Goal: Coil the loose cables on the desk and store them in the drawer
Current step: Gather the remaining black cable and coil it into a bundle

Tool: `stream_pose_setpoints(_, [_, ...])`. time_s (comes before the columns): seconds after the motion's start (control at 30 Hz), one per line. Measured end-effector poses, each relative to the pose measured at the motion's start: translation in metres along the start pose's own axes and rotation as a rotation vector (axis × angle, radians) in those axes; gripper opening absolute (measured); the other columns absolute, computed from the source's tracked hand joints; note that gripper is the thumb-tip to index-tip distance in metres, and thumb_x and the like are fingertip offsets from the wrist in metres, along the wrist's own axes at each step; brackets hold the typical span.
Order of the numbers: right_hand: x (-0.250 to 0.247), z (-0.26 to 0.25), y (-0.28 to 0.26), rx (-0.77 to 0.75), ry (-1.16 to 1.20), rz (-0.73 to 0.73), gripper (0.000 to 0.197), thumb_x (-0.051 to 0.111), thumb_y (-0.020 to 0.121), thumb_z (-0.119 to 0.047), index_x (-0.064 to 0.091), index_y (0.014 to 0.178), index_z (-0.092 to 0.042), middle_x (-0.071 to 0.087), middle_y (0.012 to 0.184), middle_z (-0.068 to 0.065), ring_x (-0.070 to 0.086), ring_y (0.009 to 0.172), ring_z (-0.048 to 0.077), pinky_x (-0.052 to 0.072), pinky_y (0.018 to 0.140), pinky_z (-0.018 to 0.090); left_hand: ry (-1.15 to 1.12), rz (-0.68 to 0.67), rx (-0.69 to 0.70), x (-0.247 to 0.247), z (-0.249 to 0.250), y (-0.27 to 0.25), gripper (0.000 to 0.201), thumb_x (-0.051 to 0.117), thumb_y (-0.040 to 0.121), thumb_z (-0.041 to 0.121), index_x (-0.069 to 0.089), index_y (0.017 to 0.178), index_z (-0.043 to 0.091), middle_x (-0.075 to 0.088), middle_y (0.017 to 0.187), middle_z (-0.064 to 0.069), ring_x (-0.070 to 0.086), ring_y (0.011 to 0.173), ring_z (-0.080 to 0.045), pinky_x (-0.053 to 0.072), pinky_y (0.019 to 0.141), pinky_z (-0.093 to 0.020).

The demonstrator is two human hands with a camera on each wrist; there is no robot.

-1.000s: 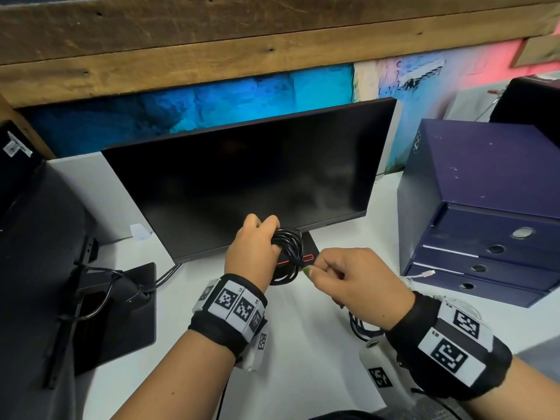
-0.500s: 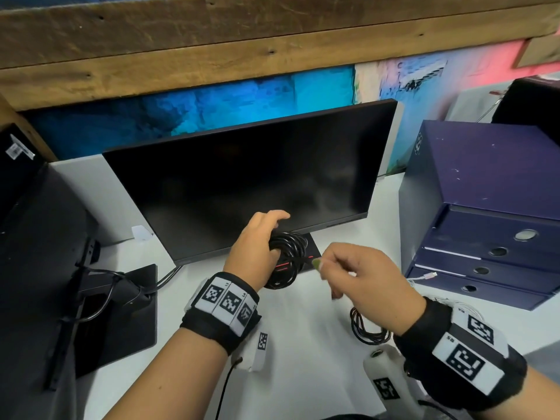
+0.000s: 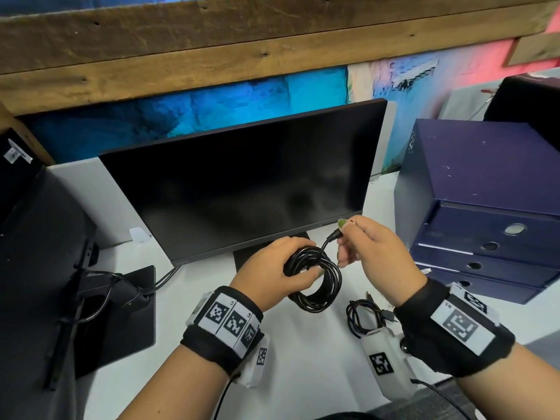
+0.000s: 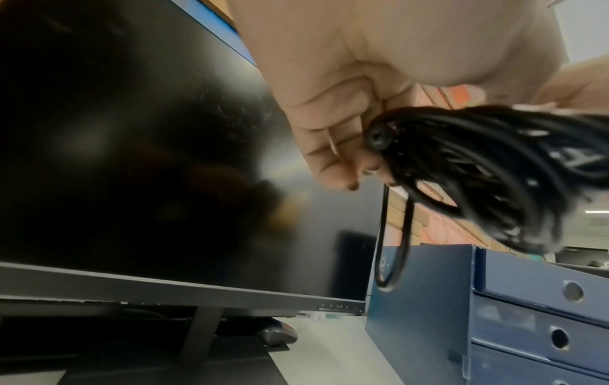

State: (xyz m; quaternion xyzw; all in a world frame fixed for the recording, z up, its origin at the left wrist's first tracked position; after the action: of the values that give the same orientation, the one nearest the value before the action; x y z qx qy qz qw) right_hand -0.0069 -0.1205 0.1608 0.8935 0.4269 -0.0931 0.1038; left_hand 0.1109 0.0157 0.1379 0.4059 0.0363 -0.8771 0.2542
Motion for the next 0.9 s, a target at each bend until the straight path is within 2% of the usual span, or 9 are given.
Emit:
stream_pose_setpoints(0.07, [0.003, 0.000, -0.002, 0.002, 0.014, -0.047, 0.031, 0.042, 0.099, -0.024, 0.056, 0.074, -0.012, 0.062, 0.060, 0.006, 0.059, 0.061, 0.022, 0.053, 0.069, 0.036, 0.065, 0.001, -0.003, 0.004, 0.002, 0.000, 0.040, 0.050, 0.078, 0.064, 0.056, 0.109, 0.039, 0.056, 0.095, 0.017, 0.056, 0.090, -0.002, 0.047, 0.077, -0.022])
stream_pose_setpoints(0.13, [0.008, -0.001, -0.005, -0.015, 0.035, -0.103, 0.028, 0.044, 0.099, -0.023, 0.057, 0.076, -0.014, 0.063, 0.062, 0.003, 0.060, 0.063, 0.018, 0.052, 0.068, 0.032, 0.170, 0.020, 0.011, 0.008, 0.006, 0.000, 0.029, 0.040, 0.089, 0.058, 0.055, 0.095, 0.035, 0.055, 0.085, 0.010, 0.054, 0.079, -0.007, 0.045, 0.069, -0.027])
stream_pose_setpoints(0.23, [0.008, 0.000, -0.007, -0.045, 0.030, -0.119, 0.010, 0.057, 0.093, -0.027, 0.059, 0.095, -0.018, 0.065, 0.084, -0.005, 0.061, 0.077, 0.001, 0.048, 0.070, 0.015, 0.157, 0.068, 0.005, 0.009, 0.008, -0.002, 0.036, 0.029, 0.095, 0.051, 0.057, 0.092, 0.029, 0.059, 0.084, 0.005, 0.056, 0.079, -0.012, 0.048, 0.071, -0.033])
stream_pose_setpoints(0.3, [0.007, 0.009, -0.007, 0.018, -0.049, -0.187, 0.051, 0.070, 0.078, -0.041, 0.051, 0.124, -0.028, 0.060, 0.113, -0.011, 0.054, 0.103, -0.006, 0.046, 0.088, 0.016, 0.084, 0.107, 0.006, 0.005, 0.009, -0.002, 0.043, 0.023, 0.091, 0.054, 0.060, 0.098, 0.033, 0.062, 0.089, 0.007, 0.058, 0.086, -0.010, 0.048, 0.075, -0.032])
stream_pose_setpoints(0.37, [0.010, 0.018, -0.008, 0.116, -0.052, -0.346, 0.085, 0.080, 0.068, -0.047, 0.036, 0.140, -0.035, 0.054, 0.128, -0.014, 0.049, 0.120, 0.000, 0.040, 0.105, 0.028, 0.071, 0.107, 0.035, 0.003, 0.012, -0.001, 0.042, 0.024, 0.093, 0.051, 0.062, 0.098, 0.032, 0.061, 0.087, 0.008, 0.057, 0.083, -0.008, 0.046, 0.073, -0.031])
stream_pose_setpoints(0.47, [0.012, 0.024, -0.010, 0.128, 0.004, -0.461, 0.057, 0.073, 0.073, -0.037, 0.056, 0.126, -0.029, 0.069, 0.110, -0.004, 0.064, 0.105, 0.011, 0.047, 0.100, 0.035, 0.092, 0.135, 0.066, 0.000, 0.019, -0.001, 0.027, 0.036, 0.101, 0.035, 0.063, 0.100, 0.034, 0.052, 0.079, 0.013, 0.053, 0.076, -0.006, 0.041, 0.070, -0.024])
stream_pose_setpoints(0.57, [0.011, 0.025, -0.008, 0.109, 0.030, -0.375, 0.018, 0.064, 0.089, -0.016, 0.068, 0.106, -0.015, 0.074, 0.091, 0.004, 0.070, 0.086, 0.016, 0.056, 0.085, 0.036, 0.032, 0.202, 0.009, -0.001, 0.015, -0.001, 0.039, 0.031, 0.099, 0.040, 0.063, 0.116, 0.027, 0.064, 0.095, 0.011, 0.061, 0.091, -0.011, 0.049, 0.080, -0.029])
stream_pose_setpoints(0.7, [0.011, 0.027, -0.007, 0.170, 0.156, -0.340, 0.022, 0.061, 0.090, -0.011, 0.063, 0.113, -0.010, 0.073, 0.101, 0.011, 0.070, 0.094, 0.024, 0.058, 0.082, 0.044, 0.031, 0.327, 0.013, -0.005, 0.016, -0.001, 0.045, 0.028, 0.094, 0.039, 0.064, 0.115, 0.023, 0.066, 0.107, 0.007, 0.061, 0.099, -0.012, 0.051, 0.085, -0.035])
stream_pose_setpoints(0.9, [0.012, 0.026, 0.001, 0.146, 0.245, -0.248, 0.018, 0.061, 0.089, -0.008, 0.063, 0.107, -0.005, 0.072, 0.096, 0.017, 0.071, 0.088, 0.026, 0.058, 0.079, 0.046, -0.090, 0.489, -0.039, -0.008, 0.013, 0.000, 0.038, 0.030, 0.098, 0.035, 0.065, 0.112, 0.025, 0.059, 0.105, 0.015, 0.057, 0.099, -0.001, 0.043, 0.085, -0.013])
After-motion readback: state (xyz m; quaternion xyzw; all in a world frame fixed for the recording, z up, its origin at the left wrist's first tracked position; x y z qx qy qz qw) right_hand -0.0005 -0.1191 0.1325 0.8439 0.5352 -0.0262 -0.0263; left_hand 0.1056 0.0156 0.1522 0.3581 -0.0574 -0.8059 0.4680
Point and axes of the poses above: each hand's wrist, its own y-axis towards the middle knuckle, its own x-axis out of the palm, z = x × y, the point moved 2 cm from there along y, towards the middle knuckle
